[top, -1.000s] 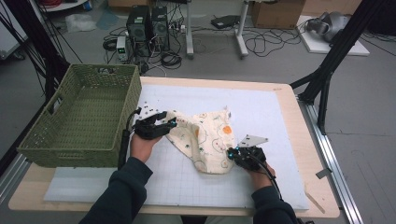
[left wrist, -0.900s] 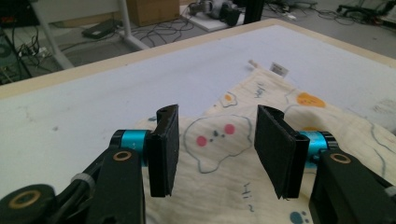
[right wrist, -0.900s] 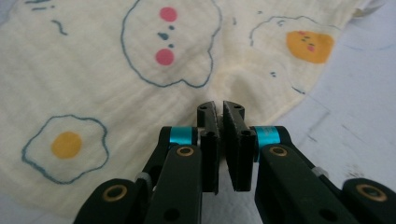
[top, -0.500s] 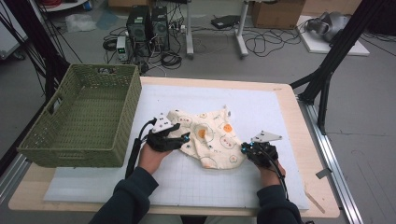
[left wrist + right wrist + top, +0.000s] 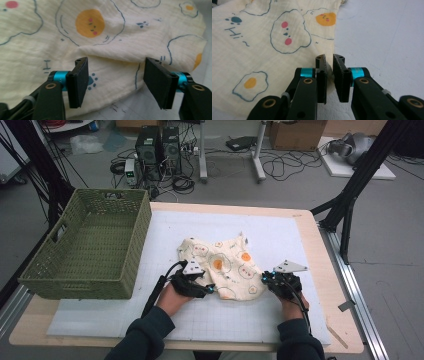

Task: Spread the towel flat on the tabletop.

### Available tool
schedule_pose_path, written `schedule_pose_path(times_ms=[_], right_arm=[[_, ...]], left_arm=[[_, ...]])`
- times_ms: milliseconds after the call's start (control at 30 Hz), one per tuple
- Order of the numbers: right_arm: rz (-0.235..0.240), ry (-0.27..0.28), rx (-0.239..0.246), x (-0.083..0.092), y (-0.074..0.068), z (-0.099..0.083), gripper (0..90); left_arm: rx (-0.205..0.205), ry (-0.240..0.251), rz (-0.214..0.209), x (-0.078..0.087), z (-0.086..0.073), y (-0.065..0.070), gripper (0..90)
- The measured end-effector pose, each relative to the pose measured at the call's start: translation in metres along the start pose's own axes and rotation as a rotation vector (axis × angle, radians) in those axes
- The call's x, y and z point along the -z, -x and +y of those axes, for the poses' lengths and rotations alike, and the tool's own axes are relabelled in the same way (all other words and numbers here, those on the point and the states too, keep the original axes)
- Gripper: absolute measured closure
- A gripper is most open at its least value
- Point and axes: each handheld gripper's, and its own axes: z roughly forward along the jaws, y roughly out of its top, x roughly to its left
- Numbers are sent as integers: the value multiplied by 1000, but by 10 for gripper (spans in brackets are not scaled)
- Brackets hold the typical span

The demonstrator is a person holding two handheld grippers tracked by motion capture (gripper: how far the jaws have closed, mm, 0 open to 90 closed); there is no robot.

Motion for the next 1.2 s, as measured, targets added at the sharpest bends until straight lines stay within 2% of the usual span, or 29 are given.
schedule_pose_path(times_ms=[67, 100, 167, 200, 233, 267, 300, 333, 433, 600, 733, 933, 1033, 1200], right_arm=[[2, -1, -6, 0, 0, -1, 812], [2, 0, -6, 0, 0, -1, 807], [3, 3, -10, 0, 0, -1, 799], [1, 3, -11, 0, 0, -1, 797], [2, 3, -11, 0, 0, -1, 796], [3, 3, -8, 1, 0, -1, 795], [2, 2, -7, 1, 0, -1, 795], [4, 4, -9, 1, 0, -1, 799], [22, -1, 1, 0, -1, -2, 827], [26, -14, 1, -2, -1, -2, 837], [17, -17, -2, -1, -1, -2, 838], [3, -27, 0, -4, -2, -3, 838], [3, -25, -1, -4, -4, -2, 832], [4, 6, 1, -2, -5, -1, 754]], left_arm=[[-31, -25, 6, -3, 1, 4, 424], [-33, -29, 3, -3, 2, 5, 450], [-38, -34, -15, -3, 3, 7, 549], [-50, -31, -27, -3, 3, 9, 615], [-73, -33, -34, -3, 3, 10, 725], [-83, -36, -25, -2, 4, 12, 822], [-65, -35, -26, -2, 4, 11, 875], [-30, -32, -35, -2, 3, 9, 880], [11, -7, -30, 9, 2, -2, 885], [72, 34, 13, 33, -6, -23, 885], [136, 70, 42, 49, -13, -40, 884], [173, 82, 99, 58, -17, -48, 884], [157, 69, 136, 55, -17, -49, 883], [192, 109, 197, 50, -17, -53, 869]])
